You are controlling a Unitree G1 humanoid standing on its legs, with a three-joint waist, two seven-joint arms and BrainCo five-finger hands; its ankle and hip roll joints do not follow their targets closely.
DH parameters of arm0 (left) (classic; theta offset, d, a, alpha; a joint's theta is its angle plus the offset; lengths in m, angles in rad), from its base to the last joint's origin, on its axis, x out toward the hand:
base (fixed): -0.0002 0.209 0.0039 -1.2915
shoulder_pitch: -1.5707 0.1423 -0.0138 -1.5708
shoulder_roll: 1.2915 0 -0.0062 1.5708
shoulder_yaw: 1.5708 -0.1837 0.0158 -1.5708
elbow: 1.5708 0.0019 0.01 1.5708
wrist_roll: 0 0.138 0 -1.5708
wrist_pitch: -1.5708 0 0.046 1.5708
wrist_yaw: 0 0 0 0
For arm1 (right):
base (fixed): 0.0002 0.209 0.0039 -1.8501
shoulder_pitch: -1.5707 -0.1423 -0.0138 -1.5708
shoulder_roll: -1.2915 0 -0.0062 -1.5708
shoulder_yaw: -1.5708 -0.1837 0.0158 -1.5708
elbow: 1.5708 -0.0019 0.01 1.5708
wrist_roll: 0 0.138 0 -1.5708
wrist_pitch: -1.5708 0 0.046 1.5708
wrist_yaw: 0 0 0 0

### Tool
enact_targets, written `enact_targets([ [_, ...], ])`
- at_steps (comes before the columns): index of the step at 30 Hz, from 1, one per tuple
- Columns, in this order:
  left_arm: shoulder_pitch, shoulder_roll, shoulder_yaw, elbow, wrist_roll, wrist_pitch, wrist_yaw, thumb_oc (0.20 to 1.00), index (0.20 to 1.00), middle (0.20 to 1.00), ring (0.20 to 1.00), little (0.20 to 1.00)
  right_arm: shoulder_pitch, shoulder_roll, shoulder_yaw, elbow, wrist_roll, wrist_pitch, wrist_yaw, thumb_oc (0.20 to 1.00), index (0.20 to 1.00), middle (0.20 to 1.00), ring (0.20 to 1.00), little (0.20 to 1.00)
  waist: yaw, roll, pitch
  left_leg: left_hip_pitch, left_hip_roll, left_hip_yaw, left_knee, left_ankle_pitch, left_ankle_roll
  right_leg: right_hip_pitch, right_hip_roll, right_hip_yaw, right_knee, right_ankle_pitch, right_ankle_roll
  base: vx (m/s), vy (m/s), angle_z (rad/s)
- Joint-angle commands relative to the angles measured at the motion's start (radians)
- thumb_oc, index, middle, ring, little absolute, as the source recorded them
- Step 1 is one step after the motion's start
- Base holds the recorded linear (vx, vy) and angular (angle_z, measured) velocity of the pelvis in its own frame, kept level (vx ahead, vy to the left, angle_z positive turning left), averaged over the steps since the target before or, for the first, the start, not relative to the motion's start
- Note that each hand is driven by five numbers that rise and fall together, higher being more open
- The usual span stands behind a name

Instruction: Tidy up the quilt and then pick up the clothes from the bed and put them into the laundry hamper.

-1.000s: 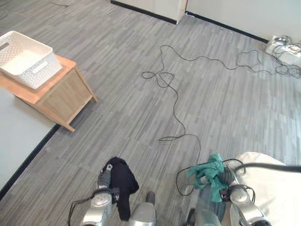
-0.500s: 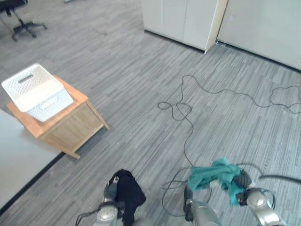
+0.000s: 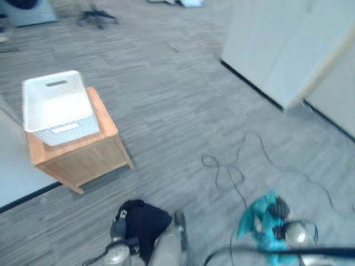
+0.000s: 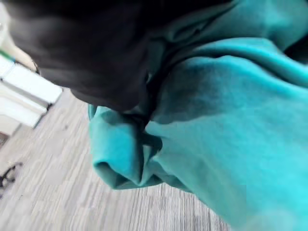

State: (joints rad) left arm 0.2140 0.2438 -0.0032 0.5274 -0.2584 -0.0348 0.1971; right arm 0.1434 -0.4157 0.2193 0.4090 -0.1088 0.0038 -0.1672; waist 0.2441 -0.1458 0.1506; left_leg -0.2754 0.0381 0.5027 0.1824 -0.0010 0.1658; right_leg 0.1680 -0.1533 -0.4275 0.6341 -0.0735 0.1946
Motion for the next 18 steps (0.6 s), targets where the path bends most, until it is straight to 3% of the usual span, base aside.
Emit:
enact_targets([
  [1, -0.049, 0.100, -0.033, -0.159, 0.068, -0.044, 0.047, 0.200, 0.200, 0.200, 0.200, 0.200, -0.144, -0.022, -0.139, -0.068, -0.007, -0.065, -0.024, 0.200, 0.200, 0.200, 0.200, 0.200, 0.014, 0.059, 0.055, 0.181, 0.001, -0.152, -0.166, -0.007, -0.053, -0.106, -0.073, 0.087, 0.011, 0.285, 0.058, 0.83, 0.029, 2.27],
  [4, -0.077, 0.118, -0.067, -0.186, 0.112, -0.056, 0.042, 0.200, 0.200, 0.200, 0.200, 0.200, -0.113, -0.026, -0.162, -0.074, 0.012, -0.071, -0.021, 0.200, 0.200, 0.200, 0.200, 0.200, -0.073, 0.094, 0.060, 0.303, -0.026, -0.340, -0.212, -0.046, -0.089, -0.240, -0.075, 0.141, -0.097, 0.156, 0.006, 0.80, -0.100, 2.37],
  [6, -0.095, 0.118, -0.098, -0.191, 0.151, -0.059, 0.029, 0.200, 0.200, 0.200, 0.200, 0.200, -0.098, -0.029, -0.176, -0.070, 0.023, -0.076, -0.023, 0.200, 0.200, 0.200, 0.200, 0.200, -0.149, 0.094, 0.060, 0.378, -0.038, -0.497, -0.229, -0.087, -0.127, -0.309, -0.007, 0.241, -0.309, 0.108, -0.015, 0.88, -0.236, 2.73],
  [7, -0.100, 0.117, -0.104, -0.192, 0.170, -0.056, 0.024, 0.200, 0.200, 0.200, 0.200, 0.200, -0.090, -0.031, -0.182, -0.068, 0.025, -0.072, -0.023, 0.200, 0.200, 0.200, 0.200, 0.200, -0.176, 0.090, 0.061, 0.432, -0.038, -0.551, -0.248, -0.124, -0.149, -0.338, 0.011, 0.289, -0.433, 0.094, -0.005, 0.84, -0.217, 2.57],
  [8, -0.109, 0.120, -0.109, -0.196, 0.183, -0.057, 0.020, 0.200, 0.200, 0.200, 0.200, 0.200, -0.085, -0.032, -0.189, -0.068, 0.026, -0.071, -0.025, 0.200, 0.200, 0.200, 0.200, 0.200, -0.190, 0.079, 0.063, 0.458, -0.039, -0.584, -0.254, -0.142, -0.162, -0.372, -0.002, 0.310, -0.526, 0.116, 0.006, 0.80, -0.199, 2.17],
  [10, -0.108, 0.127, -0.102, -0.198, 0.204, -0.056, 0.014, 0.200, 0.200, 0.200, 0.200, 0.200, -0.082, -0.035, -0.195, -0.068, 0.018, -0.064, -0.022, 0.200, 0.200, 0.200, 0.200, 0.200, -0.215, 0.090, 0.070, 0.537, -0.014, -0.646, -0.268, -0.198, -0.186, -0.440, -0.040, 0.244, -0.670, 0.191, 0.032, 0.66, -0.174, 1.25],
  [12, -0.100, 0.126, -0.094, -0.197, 0.214, -0.053, 0.012, 0.200, 0.200, 0.200, 0.200, 0.200, -0.084, -0.037, -0.194, -0.075, 0.007, -0.060, -0.017, 0.200, 0.200, 0.200, 0.200, 0.200, -0.231, 0.109, 0.075, 0.582, 0.016, -0.672, -0.267, -0.225, -0.199, -0.463, -0.043, 0.190, -0.701, 0.205, 0.043, 0.68, -0.184, 1.28],
  [14, -0.075, 0.121, -0.080, -0.188, 0.224, -0.061, 0.001, 0.200, 0.200, 0.200, 0.200, 0.200, -0.079, -0.044, -0.181, -0.097, -0.004, -0.061, 0.004, 0.200, 0.200, 0.200, 0.200, 0.200, -0.248, 0.101, 0.064, 0.663, 0.036, -0.713, -0.228, -0.263, -0.227, -0.463, -0.046, 0.170, -0.690, 0.239, 0.048, 0.98, -0.396, 1.07],
  [16, -0.048, 0.109, -0.074, -0.179, 0.222, -0.047, 0.003, 0.200, 0.200, 0.200, 0.200, 0.200, -0.075, -0.044, -0.166, -0.109, -0.013, -0.057, 0.023, 0.200, 0.200, 0.200, 0.200, 0.200, -0.258, 0.103, 0.055, 0.648, 0.056, -0.705, -0.065, -0.198, -0.261, -0.424, -0.036, 0.197, -0.648, 0.258, 0.013, 0.52, -0.237, 0.70],
  [17, -0.047, 0.110, -0.073, -0.179, 0.222, -0.047, 0.003, 0.200, 0.200, 0.200, 0.200, 0.200, -0.076, -0.044, -0.165, -0.109, -0.013, -0.057, 0.023, 0.200, 0.200, 0.200, 0.200, 0.200, -0.259, 0.105, 0.052, 0.647, 0.058, -0.703, -0.061, -0.202, -0.260, -0.423, -0.033, 0.197, -0.650, 0.254, 0.016, 0.49, -0.320, 0.83],
  [18, -0.039, 0.103, -0.055, -0.182, 0.212, -0.049, 0.004, 0.200, 0.200, 0.200, 0.200, 0.200, -0.079, -0.056, -0.140, -0.106, 0.005, -0.074, 0.036, 0.200, 0.200, 0.200, 0.200, 0.200, -0.226, 0.081, 0.069, 0.489, 0.053, -0.653, 0.300, 0.026, -0.327, -0.329, -0.023, 0.203, -0.651, 0.248, -0.031, 0.51, -0.436, 0.63],
])
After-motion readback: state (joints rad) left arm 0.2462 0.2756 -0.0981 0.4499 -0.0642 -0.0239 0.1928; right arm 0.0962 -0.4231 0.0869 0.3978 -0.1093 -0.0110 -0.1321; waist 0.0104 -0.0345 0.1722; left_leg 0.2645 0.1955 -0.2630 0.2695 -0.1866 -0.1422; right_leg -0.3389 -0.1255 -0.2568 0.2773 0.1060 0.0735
